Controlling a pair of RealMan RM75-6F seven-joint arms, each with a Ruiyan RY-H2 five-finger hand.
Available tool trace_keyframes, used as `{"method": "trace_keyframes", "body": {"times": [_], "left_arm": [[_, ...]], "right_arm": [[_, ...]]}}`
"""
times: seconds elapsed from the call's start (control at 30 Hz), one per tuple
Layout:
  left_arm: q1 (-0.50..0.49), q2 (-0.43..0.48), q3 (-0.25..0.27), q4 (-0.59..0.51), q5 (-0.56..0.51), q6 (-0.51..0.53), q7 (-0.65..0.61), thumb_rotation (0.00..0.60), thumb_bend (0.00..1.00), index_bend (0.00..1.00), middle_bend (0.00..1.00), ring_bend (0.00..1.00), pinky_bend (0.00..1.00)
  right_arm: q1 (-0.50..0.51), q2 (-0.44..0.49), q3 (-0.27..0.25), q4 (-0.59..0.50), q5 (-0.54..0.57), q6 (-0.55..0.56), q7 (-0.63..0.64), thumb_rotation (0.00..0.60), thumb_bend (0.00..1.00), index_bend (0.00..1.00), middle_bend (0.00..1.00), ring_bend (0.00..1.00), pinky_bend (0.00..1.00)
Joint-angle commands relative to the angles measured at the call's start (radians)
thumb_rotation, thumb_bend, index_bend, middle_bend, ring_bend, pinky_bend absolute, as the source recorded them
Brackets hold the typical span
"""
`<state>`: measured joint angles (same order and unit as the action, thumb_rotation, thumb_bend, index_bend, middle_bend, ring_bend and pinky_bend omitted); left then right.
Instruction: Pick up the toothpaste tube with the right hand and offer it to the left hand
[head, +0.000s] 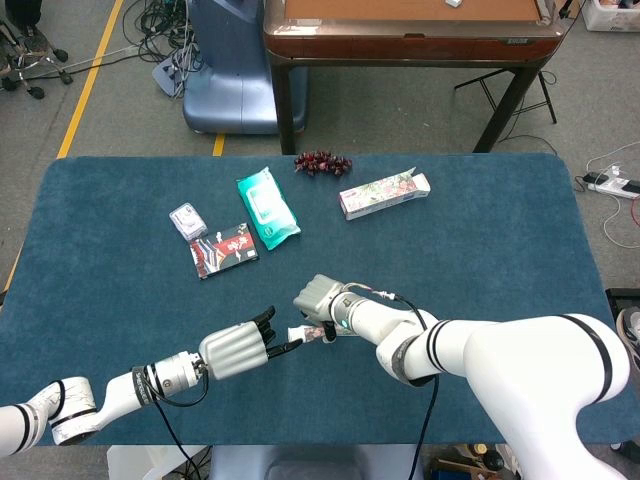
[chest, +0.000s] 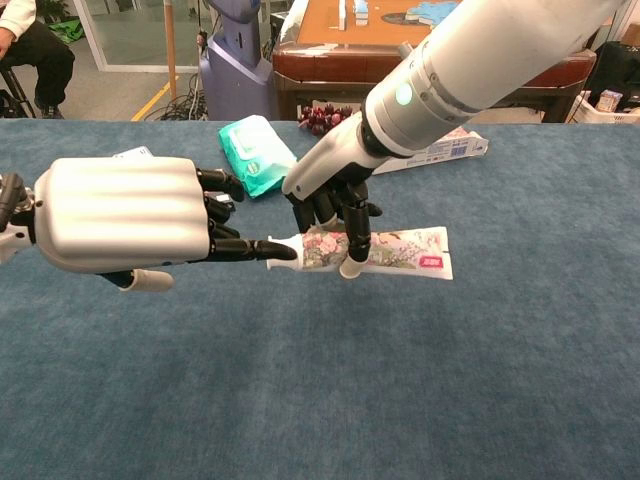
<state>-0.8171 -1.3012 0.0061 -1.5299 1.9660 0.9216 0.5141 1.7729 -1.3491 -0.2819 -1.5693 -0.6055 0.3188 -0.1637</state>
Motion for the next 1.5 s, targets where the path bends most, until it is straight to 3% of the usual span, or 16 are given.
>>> {"method": "trace_keyframes", "body": {"times": [0.03,0.87,1.5], "left_arm": [[0.0,-0.001,0.002,0.005,-0.011,-0.002,0.007,0.6,0.22,0.03,0.47,0.46,0.17],[0.0,0.013,0.017,0.005,-0.087,-0.028,0.078,0.6,0.22,0.06,0.47,0.46,0.17],[-0.003,0.005,0.015,-0.005,-0.139,-0.051,0.127,0.6,0.22,0.1,0.47,0.46,0.17]], "right_arm": [[-0.002,-0.002,-0.002,0.002,-0.006,0.0,0.006,0.6,1.0,0.94,0.81,0.78,0.62],[-0.012,0.0,-0.012,0.004,-0.05,0.011,0.038,0.6,1.0,0.99,0.83,0.8,0.62],[-0.032,0.006,0.009,0.0,-0.082,0.023,0.049,0.6,1.0,1.0,0.85,0.82,0.63]]}}
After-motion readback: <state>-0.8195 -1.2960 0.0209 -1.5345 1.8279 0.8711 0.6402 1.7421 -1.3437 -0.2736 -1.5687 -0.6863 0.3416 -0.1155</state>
